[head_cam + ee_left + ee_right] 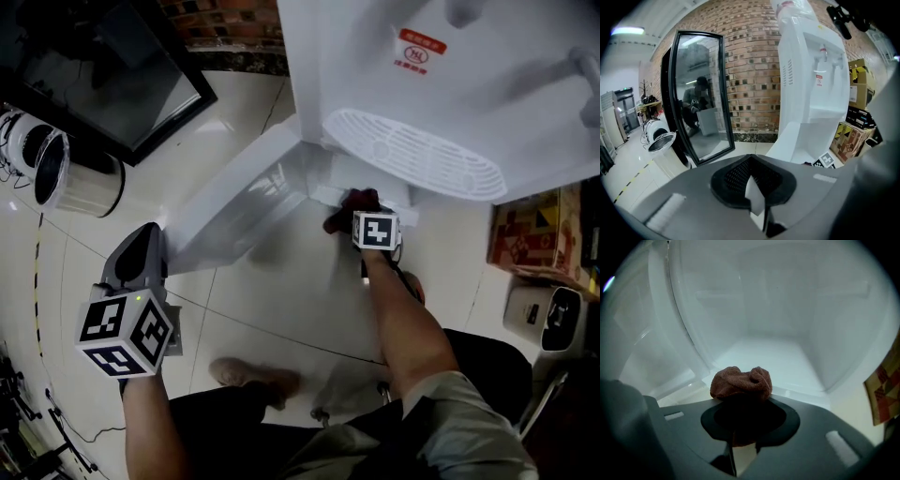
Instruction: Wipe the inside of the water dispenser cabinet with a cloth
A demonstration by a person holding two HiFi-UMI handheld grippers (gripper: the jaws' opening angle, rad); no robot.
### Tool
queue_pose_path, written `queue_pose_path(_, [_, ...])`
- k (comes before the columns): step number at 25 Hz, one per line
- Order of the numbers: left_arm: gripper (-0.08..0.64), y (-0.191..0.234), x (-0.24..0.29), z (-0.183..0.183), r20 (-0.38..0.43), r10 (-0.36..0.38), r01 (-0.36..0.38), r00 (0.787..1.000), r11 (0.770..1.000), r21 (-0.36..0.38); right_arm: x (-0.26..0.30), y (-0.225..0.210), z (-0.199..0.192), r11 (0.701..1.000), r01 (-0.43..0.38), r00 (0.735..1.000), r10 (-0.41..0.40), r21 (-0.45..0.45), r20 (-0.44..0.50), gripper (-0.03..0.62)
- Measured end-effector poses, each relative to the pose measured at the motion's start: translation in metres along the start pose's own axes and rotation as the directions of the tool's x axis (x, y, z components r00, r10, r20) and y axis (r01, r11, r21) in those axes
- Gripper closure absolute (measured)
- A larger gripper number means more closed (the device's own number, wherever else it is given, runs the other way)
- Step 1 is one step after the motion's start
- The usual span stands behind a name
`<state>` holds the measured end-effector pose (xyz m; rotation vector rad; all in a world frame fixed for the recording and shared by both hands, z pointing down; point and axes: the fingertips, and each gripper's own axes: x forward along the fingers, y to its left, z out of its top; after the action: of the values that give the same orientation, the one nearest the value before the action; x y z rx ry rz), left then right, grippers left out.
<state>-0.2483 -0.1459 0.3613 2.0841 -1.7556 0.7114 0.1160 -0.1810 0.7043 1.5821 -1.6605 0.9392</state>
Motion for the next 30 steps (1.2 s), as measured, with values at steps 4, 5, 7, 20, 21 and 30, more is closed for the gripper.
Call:
queue_pose_path(4, [0.56, 0.001, 0.0, 0.0, -0.003, 0.017, -0.017, 1.0, 1.0, 0.003, -0.012, -0.046, -0.016, 0.998, 0.062, 0.998, -0.062, 0.018, -0.011, 0.485])
queue_pose_path(5, [0.56, 0.001, 0.0, 0.0, -0.003, 0.021, -0.021, 1.0, 1.0, 0.004, -0.016, -0.059, -0.02, 0.997, 0.077, 0.997, -0.076, 0.032, -0.014, 0.485])
queue_pose_path(7, [0.56, 0.001, 0.0, 0.001, -0.001, 0.025, -0.025, 1.0, 1.0, 0.007, -0.022, -0.081, -0.028, 0.992, 0.103, 0.995, -0.102, 0.067, -0.022, 0.486])
queue_pose_path(20, [0.56, 0.004, 0.005, 0.006, 0.006, 0.025, -0.025, 1.0, 1.0, -0.001, -0.047, -0.164, -0.059, 0.961, 0.174, 0.984, -0.163, 0.215, -0.07, 0.488])
queue_pose_path(21, [0.56, 0.004, 0.006, 0.006, 0.006, 0.022, -0.022, 1.0, 1.0, -0.002, -0.052, -0.167, -0.054, 0.966, 0.161, 0.987, -0.154, 0.203, -0.051, 0.486])
queue_pose_path(30, [0.56, -0.011, 0.001, -0.005, -0.017, -0.117, 0.116, 0.993, 0.992, -0.042, -0.138, -0.173, 0.019, 0.997, -0.069, 0.997, 0.07, -0.04, 0.021, 0.486])
